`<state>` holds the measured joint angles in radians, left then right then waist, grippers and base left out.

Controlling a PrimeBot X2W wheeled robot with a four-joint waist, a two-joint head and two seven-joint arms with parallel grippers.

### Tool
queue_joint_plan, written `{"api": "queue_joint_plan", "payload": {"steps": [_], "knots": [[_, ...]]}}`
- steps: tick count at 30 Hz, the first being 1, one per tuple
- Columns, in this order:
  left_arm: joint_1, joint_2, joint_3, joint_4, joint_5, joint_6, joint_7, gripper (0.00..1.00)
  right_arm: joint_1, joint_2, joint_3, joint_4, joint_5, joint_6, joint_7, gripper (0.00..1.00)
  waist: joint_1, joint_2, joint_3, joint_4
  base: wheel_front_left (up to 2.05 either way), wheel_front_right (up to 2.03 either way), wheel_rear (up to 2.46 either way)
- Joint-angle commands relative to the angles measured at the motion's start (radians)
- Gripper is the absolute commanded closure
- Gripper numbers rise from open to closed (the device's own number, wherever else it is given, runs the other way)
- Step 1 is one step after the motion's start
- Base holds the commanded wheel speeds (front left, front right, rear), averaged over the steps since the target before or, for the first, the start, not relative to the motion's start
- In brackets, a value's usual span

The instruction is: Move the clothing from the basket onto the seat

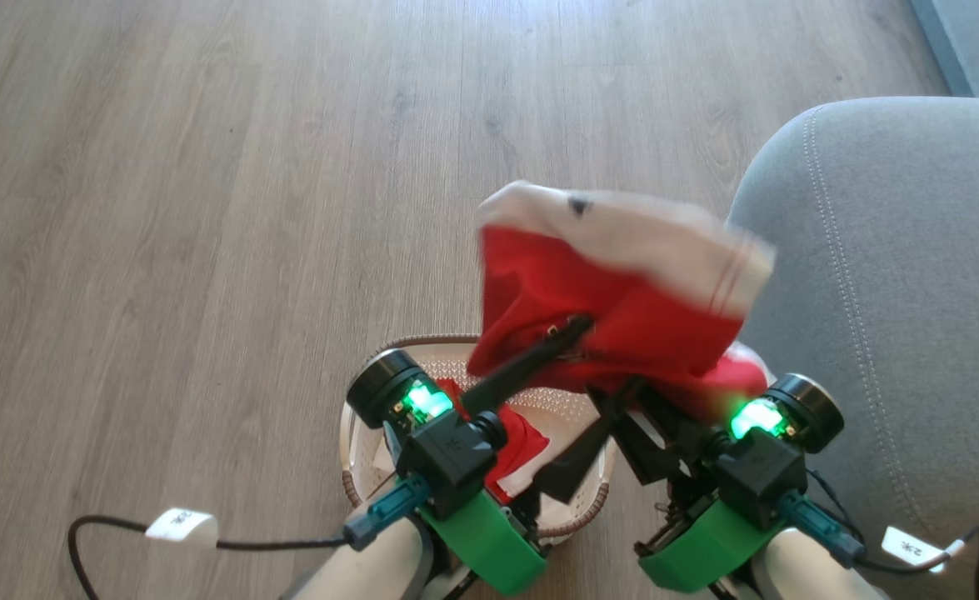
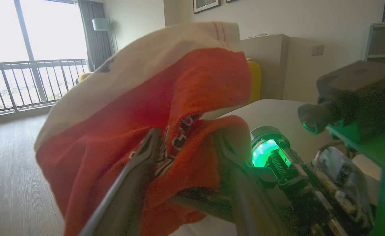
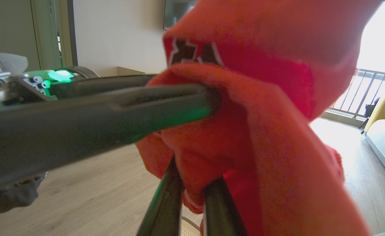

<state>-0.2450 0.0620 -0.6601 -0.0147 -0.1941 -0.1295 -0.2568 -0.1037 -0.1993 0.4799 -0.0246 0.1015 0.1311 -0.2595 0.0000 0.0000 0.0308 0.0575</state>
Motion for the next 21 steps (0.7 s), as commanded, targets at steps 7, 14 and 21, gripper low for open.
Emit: {"api": "queue_joint_plan", "payload": {"steps": [7,14,21], "knots": [[-0.034,-0.002,0.047,-0.021,0.004,-0.001,-0.005,0.0,-0.035,0.011,-0.042,-0.051,-0.028,0.0,-0.002,1.0,0.0,0.0,-0.003,-0.007,0.0,0.0,0.0],[-0.021,0.006,0.072,-0.003,0.02,-0.001,-0.005,0.0,-0.047,-0.005,-0.103,-0.068,-0.057,0.0,-0.002,1.0,0.0,0.0,-0.004,-0.017,0.0,0.0,0.0],[0.001,0.016,0.086,0.031,0.04,-0.001,-0.005,0.0,-0.06,-0.034,-0.185,-0.088,-0.079,0.0,-0.002,1.0,0.0,0.0,0.0,-0.02,0.0,0.0,0.0]]}}
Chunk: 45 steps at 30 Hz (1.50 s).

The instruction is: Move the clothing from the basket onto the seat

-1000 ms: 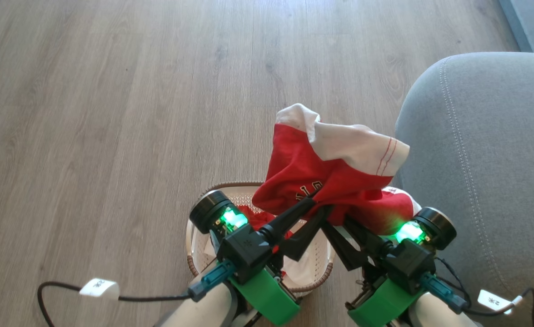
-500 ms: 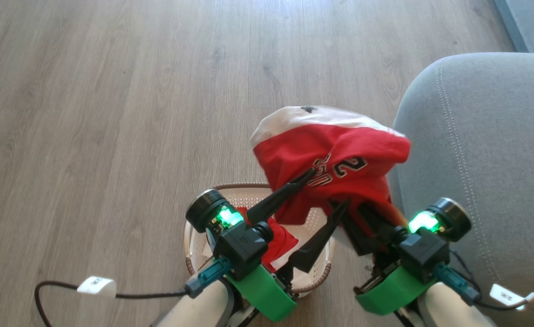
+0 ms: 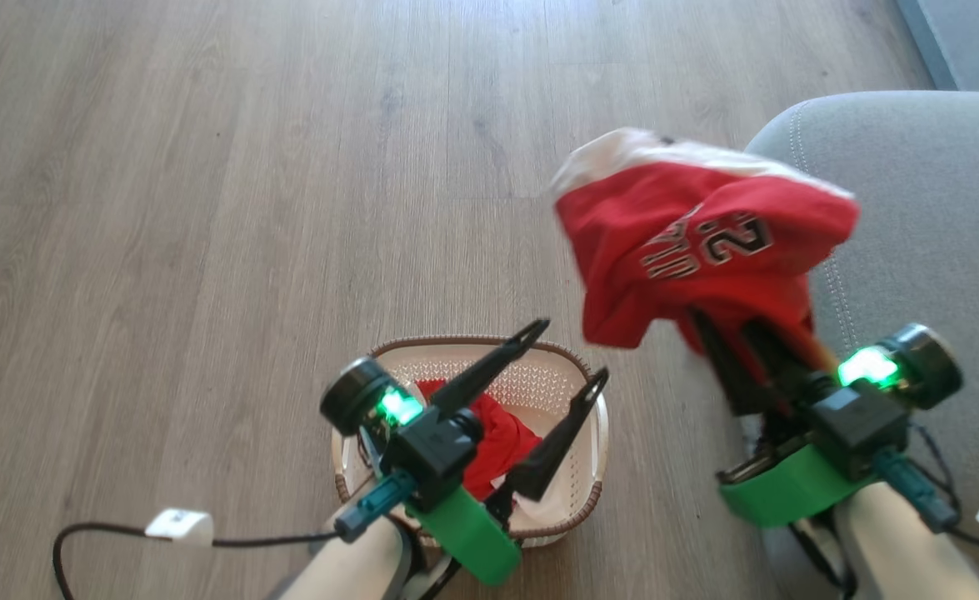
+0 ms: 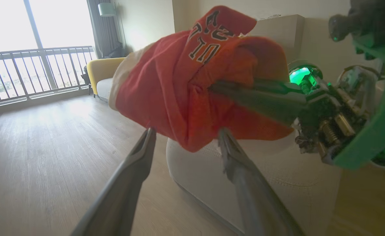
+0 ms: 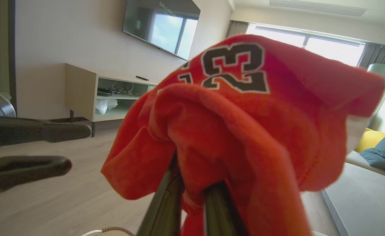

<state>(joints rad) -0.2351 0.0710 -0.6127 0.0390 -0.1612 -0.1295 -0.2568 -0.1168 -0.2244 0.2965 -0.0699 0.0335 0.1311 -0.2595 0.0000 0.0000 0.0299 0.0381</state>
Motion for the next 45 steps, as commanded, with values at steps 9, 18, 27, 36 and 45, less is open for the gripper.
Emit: {"api": "queue_joint_plan", "payload": {"steps": [9,18,27,36,45], "knots": [[0.016,0.036,-0.001,0.044,0.032,-0.001,-0.005,0.0,-0.034,-0.014,-0.148,-0.043,-0.055,0.0,-0.002,1.0,0.0,0.0,0.004,-0.012,0.0,0.0,0.0],[0.048,0.048,0.007,0.083,0.036,-0.001,-0.005,0.0,-0.006,0.03,-0.3,-0.013,-0.112,0.0,-0.002,1.0,0.0,0.0,0.019,-0.041,0.0,0.0,0.0],[0.064,0.051,0.008,0.134,0.04,-0.001,-0.005,0.0,0.016,0.077,-0.369,0.049,-0.105,0.0,-0.002,1.0,0.0,0.0,0.027,-0.049,0.0,0.0,0.0],[0.067,0.05,0.023,0.148,0.03,-0.001,-0.005,0.0,0.001,0.089,-0.399,0.064,-0.096,0.0,-0.002,1.0,0.0,0.0,0.043,-0.06,0.0,0.0,0.0],[0.04,0.067,0.018,0.131,0.034,-0.001,-0.005,0.0,-0.03,0.103,-0.459,0.022,-0.09,0.0,-0.002,1.0,0.0,0.0,0.108,-0.148,0.0,0.0,0.0]]}}
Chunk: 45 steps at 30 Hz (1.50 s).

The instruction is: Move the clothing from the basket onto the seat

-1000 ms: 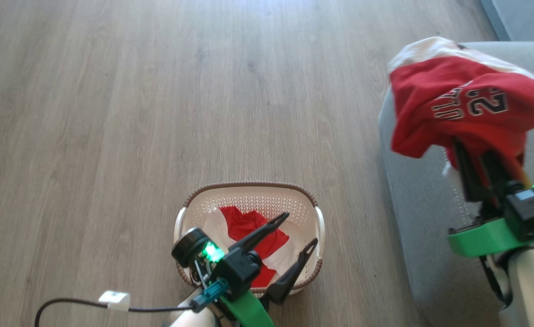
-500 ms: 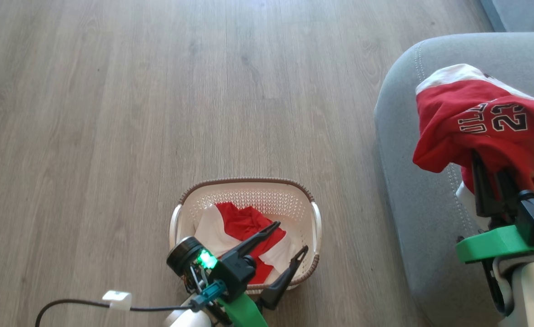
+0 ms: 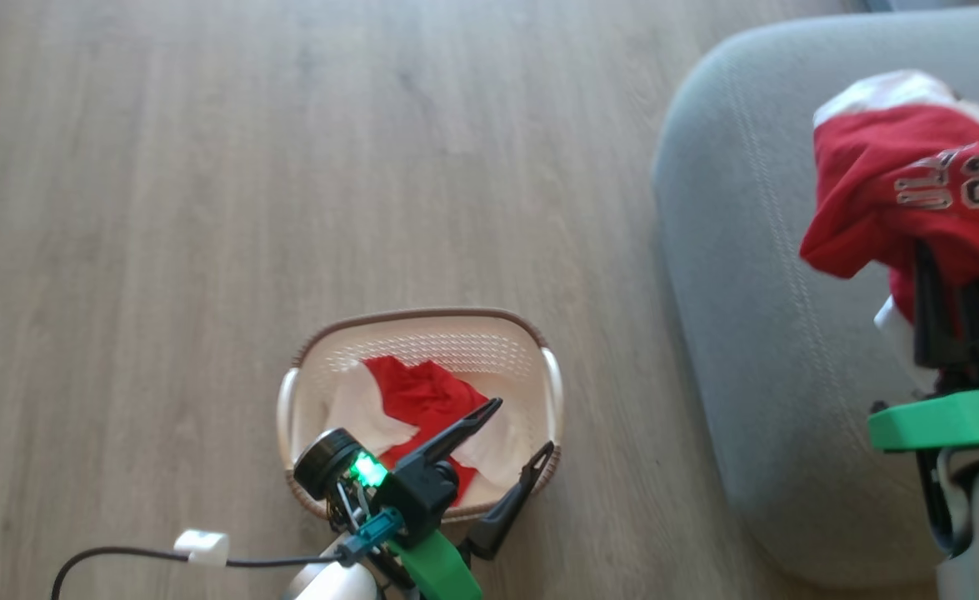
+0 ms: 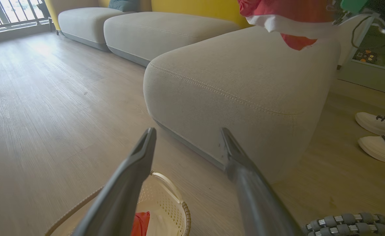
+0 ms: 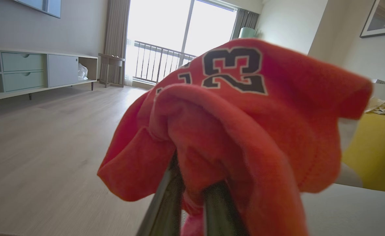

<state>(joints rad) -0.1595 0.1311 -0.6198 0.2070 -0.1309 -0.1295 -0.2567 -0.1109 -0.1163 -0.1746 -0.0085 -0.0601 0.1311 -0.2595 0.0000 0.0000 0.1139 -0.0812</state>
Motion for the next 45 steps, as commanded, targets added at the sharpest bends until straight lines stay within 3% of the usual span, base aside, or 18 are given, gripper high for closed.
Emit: {"api": "queue_joint_plan", "payload": {"steps": [1,12,22,37,45], "knots": [[-0.039,0.01,0.024,-0.039,0.005,-0.001,-0.005,0.0,-0.039,-0.004,0.008,-0.044,0.004,0.0,-0.002,1.0,0.0,0.0,0.033,-0.047,0.0,0.0,0.0],[-0.052,0.015,0.029,-0.087,0.02,-0.001,-0.005,0.0,-0.043,0.026,-0.027,-0.071,0.015,0.0,-0.002,1.0,0.0,0.0,0.067,-0.257,0.0,0.0,0.0],[-0.014,-0.023,0.072,-0.146,0.035,-0.001,-0.005,0.0,-0.02,0.034,-0.03,-0.059,0.022,0.0,-0.002,1.0,0.0,0.0,0.028,-0.388,0.0,0.0,0.0],[0.012,-0.05,0.047,-0.137,0.036,-0.001,-0.005,0.0,-0.002,0.008,-0.053,-0.046,0.024,0.0,-0.002,1.0,0.0,0.0,-0.003,-0.417,0.0,0.0,0.0],[-0.019,-0.002,0.007,-0.145,0.052,-0.001,-0.005,0.0,-0.079,-0.007,-0.091,-0.058,0.022,0.0,-0.002,1.0,0.0,0.0,0.097,-0.412,0.0,0.0,0.0]]}}
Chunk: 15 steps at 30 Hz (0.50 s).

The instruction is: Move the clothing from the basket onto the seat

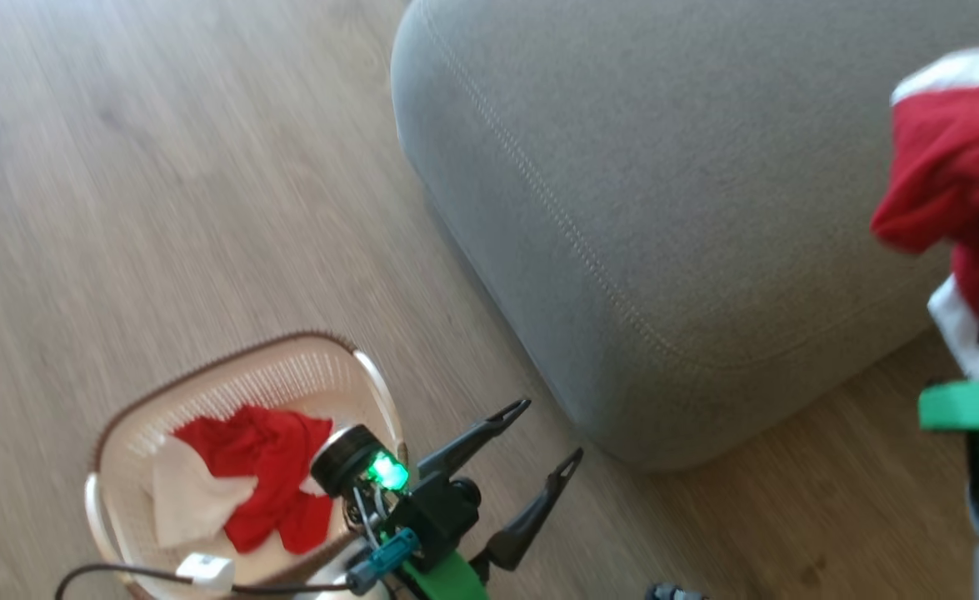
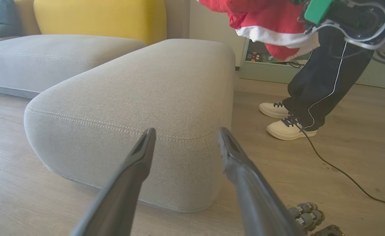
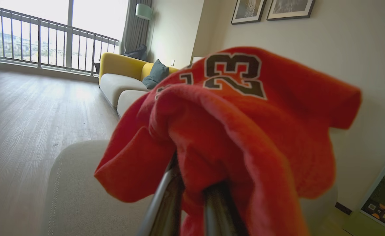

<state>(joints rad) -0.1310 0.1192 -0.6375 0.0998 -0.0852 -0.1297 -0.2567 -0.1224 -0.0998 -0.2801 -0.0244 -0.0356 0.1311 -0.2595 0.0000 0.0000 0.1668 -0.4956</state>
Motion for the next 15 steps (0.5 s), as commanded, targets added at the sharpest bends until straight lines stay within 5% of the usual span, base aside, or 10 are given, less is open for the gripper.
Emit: {"api": "queue_joint_plan", "payload": {"steps": [1,11,15], "knots": [[-0.056,0.023,0.021,-0.041,0.01,-0.001,-0.005,0.0,-0.088,-0.023,0.007,-0.049,-0.003,0.0,-0.002,1.0,0.0,0.0,0.071,0.003,0.0,0.0,0.0],[-0.165,0.193,-0.062,-0.087,0.031,-0.001,-0.005,0.0,-0.361,-0.047,-0.078,-0.038,0.004,0.0,-0.002,1.0,0.0,0.0,0.351,0.04,0.0,0.0,0.0],[-0.194,0.221,-0.079,-0.099,0.036,-0.001,-0.005,0.0,-0.443,-0.064,-0.093,-0.03,-0.017,0.0,-0.002,1.0,0.0,0.0,0.414,0.059,0.0,0.0,0.0]]}}
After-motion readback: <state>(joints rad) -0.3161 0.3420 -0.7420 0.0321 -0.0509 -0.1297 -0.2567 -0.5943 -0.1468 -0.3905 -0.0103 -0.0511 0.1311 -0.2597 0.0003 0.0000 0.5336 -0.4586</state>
